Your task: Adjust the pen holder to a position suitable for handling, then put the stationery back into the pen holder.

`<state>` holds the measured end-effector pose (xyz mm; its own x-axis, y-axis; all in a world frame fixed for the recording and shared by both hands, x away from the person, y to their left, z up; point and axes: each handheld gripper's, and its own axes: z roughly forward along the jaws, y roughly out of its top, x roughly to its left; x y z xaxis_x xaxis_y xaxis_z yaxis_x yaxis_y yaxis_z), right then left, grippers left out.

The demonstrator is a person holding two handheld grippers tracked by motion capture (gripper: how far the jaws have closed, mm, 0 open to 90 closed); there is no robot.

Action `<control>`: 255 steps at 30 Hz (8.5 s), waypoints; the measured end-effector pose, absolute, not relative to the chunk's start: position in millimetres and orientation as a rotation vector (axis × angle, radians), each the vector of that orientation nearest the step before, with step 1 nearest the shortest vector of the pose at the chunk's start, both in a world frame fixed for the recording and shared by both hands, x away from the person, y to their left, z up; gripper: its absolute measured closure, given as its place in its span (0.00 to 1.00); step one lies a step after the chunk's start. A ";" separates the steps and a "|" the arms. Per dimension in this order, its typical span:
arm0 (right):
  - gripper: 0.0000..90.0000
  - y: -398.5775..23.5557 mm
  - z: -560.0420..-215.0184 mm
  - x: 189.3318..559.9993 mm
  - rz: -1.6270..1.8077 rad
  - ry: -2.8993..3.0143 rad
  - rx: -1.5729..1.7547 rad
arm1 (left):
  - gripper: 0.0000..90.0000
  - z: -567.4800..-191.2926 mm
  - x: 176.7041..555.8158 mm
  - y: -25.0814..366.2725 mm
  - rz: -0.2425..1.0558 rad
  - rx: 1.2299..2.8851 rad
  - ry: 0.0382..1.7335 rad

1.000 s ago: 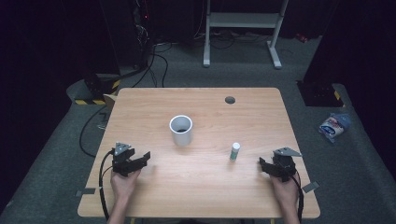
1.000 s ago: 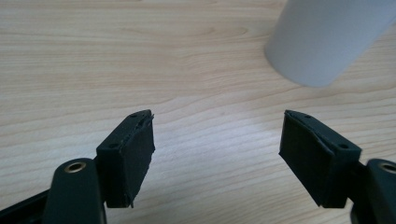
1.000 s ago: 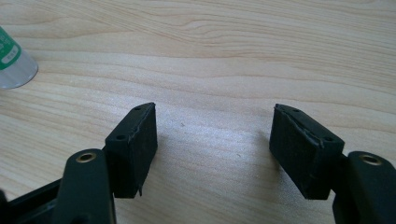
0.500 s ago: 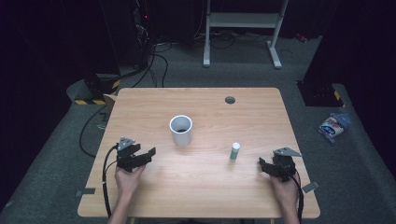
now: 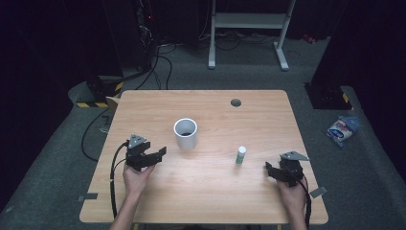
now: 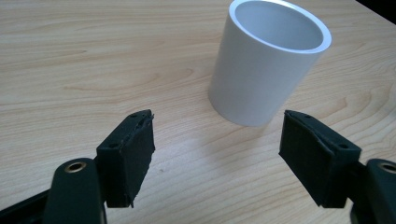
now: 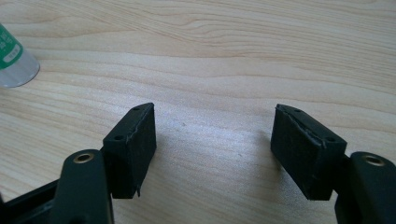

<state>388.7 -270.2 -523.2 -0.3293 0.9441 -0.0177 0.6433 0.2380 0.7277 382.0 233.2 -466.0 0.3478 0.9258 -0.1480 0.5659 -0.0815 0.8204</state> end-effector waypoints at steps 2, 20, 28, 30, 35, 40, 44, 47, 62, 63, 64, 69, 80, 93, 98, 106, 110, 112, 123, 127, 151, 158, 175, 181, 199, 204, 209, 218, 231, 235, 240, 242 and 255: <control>0.35 -270.2 -523.1 388.7 0.873 2.058 1.450 | 0.29 -465.1 383.4 230.4 0.528 1.761 1.324; 0.35 -270.2 -523.1 388.8 0.873 2.058 1.450 | 0.29 -450.4 411.1 209.5 0.489 1.758 1.282; 0.35 -270.1 -523.2 388.7 0.873 2.058 1.450 | 0.29 -439.6 422.6 200.8 0.500 1.765 1.255; 0.35 -270.1 -523.2 388.7 0.873 2.058 1.450 | 0.29 -437.0 427.2 198.6 0.504 1.766 1.250; 0.35 -270.1 -523.2 388.6 0.873 2.059 1.450 | 0.30 -435.0 435.8 193.7 0.506 1.777 1.254; 0.35 -270.1 -523.2 388.5 0.874 2.059 1.449 | 0.29 -435.6 444.7 190.5 0.490 1.780 1.258; 0.35 -270.1 -523.2 388.5 0.874 2.059 1.449 | 0.28 -437.9 451.4 185.9 0.496 1.784 1.263; 0.35 -270.1 -523.2 388.4 0.874 2.059 1.449 | 0.28 -438.6 455.8 181.8 0.507 1.807 1.258; 0.35 -270.1 -523.1 388.3 0.874 2.060 1.449 | 0.32 -453.4 467.2 173.7 0.478 1.833 1.275; 0.35 -270.1 -523.1 388.3 0.874 2.060 1.450 | 0.33 -454.1 467.5 173.6 0.476 1.833 1.276; 0.35 -270.1 -523.1 388.3 0.874 2.060 1.449 | 0.33 -455.0 467.7 173.1 0.472 1.831 1.280; 0.35 -270.1 -523.1 388.2 0.874 2.060 1.451 | 0.35 -458.4 468.1 171.1 0.471 1.844 1.273; 0.35 -270.1 -523.2 388.3 0.874 2.060 1.448 | 0.39 -461.4 467.2 172.3 0.460 1.829 1.277; 0.35 -270.2 -523.2 388.4 0.874 2.060 1.448 | 0.41 -462.0 463.2 172.0 0.451 1.827 1.260; 0.35 -270.1 -523.1 388.3 0.874 2.060 1.450 | 0.41 -461.4 460.5 169.8 0.445 1.840 1.247; 0.35 -270.2 -523.2 388.3 0.874 2.060 1.449 | 0.41 -461.6 455.2 166.3 0.437 1.840 1.235; 0.35 -270.1 -523.1 388.2 0.875 2.060 1.451 | 0.42 -462.2 452.2 166.0 0.432 1.841 1.222; 0.35 -270.1 -523.1 388.3 0.875 2.060 1.450 | 0.42 -462.1 450.6 165.4 0.435 1.843 1.219; 0.35 -270.1 -523.2 388.3 0.874 2.060 1.449 | 0.42 -462.2 440.9 161.9 0.430 1.853 1.191; 0.35 -270.1 -523.1 388.2 0.875 2.060 1.451 | 0.42 -463.1 437.4 161.5 0.426 1.847 1.187; 0.35 -270.1 -523.1 388.2 0.874 2.060 1.451 | 0.42 -463.8 423.0 155.4 0.408 1.857 1.147; 0.35 -270.1 -523.1 388.3 0.875 2.060 1.451 | 0.42 -464.5 418.7 153.5 0.399 1.852 1.143; 0.35 -270.1 -523.1 388.2 0.875 2.060 1.451 | 0.42 -465.9 404.5 147.0 0.364 1.855 1.112; 0.35 -270.1 -523.1 388.2 0.875 2.060 1.451 | 0.42 -467.5 398.4 144.4 0.353 1.846 1.098; 0.35 -270.0 -523.1 388.2 0.874 2.060 1.451 | 0.42 -469.1 383.9 135.7 0.334 1.848 1.058; 0.35 -270.0 -523.1 388.2 0.875 2.060 1.451 | 0.42 -469.3 382.4 132.6 0.337 1.858 1.044; 0.35 -270.0 -523.1 388.2 0.874 2.060 1.451 | 0.42 -471.6 381.9 124.5 0.331 1.875 1.029; 0.35 -270.0 -523.1 388.2 0.875 2.060 1.451 | 0.38 -472.8 381.0 123.8 0.328 1.864 1.032; 0.34 -270.0 -523.1 388.3 0.874 2.060 1.452 | 0.34 -472.2 375.9 139.5 0.348 1.795 1.023; 0.35 -270.0 -523.1 388.3 0.874 2.060 1.451 | 0.34 -469.9 375.2 143.3 0.343 1.775 1.031; 0.35 -270.1 -523.2 388.3 0.874 2.059 1.450 | 0.35 -467.5 374.5 150.0 0.349 1.751 1.050; 0.35 -270.0 -523.1 388.3 0.874 2.060 1.451 | 0.35 -467.1 374.4 153.6 0.361 1.749 1.052; 0.35 -270.1 -523.2 388.3 0.874 2.060 1.449 | 0.36 -466.5 377.2 176.5 0.433 1.723 1.112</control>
<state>388.3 -270.1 -523.2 -0.3306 0.9436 -0.0172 0.6434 0.2387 0.7273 377.2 176.5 -466.5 0.5136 0.8334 -0.2039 0.4760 -0.0791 0.8759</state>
